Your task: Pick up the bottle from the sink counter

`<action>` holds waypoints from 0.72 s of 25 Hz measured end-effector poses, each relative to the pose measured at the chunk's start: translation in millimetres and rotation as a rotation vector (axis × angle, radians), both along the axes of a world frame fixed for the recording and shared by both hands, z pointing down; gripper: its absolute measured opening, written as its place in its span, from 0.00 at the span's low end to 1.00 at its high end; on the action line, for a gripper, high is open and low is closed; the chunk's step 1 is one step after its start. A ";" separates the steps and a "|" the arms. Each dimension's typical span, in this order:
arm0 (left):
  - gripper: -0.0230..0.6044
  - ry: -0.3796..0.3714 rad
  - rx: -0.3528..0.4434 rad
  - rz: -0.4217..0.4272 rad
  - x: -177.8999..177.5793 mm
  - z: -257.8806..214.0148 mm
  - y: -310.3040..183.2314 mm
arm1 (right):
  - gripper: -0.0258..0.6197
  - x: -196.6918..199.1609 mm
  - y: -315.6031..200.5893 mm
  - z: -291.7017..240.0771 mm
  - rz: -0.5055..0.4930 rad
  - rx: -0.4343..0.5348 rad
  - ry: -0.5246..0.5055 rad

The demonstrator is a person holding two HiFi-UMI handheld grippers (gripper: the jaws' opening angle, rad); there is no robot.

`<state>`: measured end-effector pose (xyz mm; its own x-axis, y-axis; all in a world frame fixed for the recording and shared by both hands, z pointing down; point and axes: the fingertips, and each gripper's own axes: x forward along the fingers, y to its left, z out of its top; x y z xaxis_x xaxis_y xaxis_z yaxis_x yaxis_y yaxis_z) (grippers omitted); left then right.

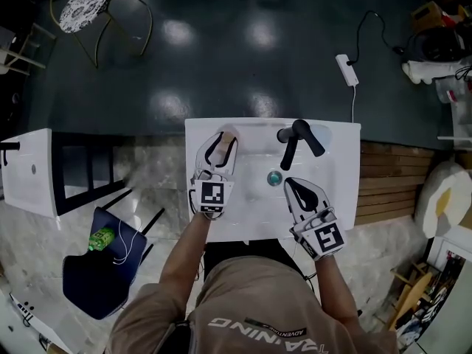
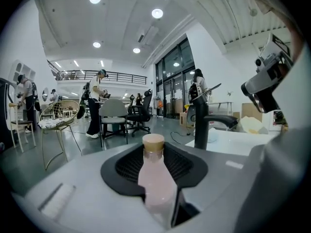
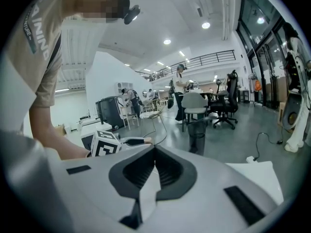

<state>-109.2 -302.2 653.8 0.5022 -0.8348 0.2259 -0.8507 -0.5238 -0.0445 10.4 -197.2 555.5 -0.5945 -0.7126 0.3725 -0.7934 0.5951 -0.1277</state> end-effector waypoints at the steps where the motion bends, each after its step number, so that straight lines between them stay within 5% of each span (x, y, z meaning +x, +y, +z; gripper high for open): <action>1: 0.25 -0.002 0.005 0.002 0.2 -0.3 0.4 | 0.05 0.4 0.6 1.6 0.007 -0.013 -0.002; 10: 0.25 -0.007 0.076 0.024 0.3 -5.7 -2.2 | 0.05 -7.2 6.3 16.8 -0.013 -0.058 0.027; 18: 0.24 0.066 0.087 0.001 -1.8 -9.4 -0.9 | 0.05 -14.1 13.1 32.7 -0.053 -0.128 0.092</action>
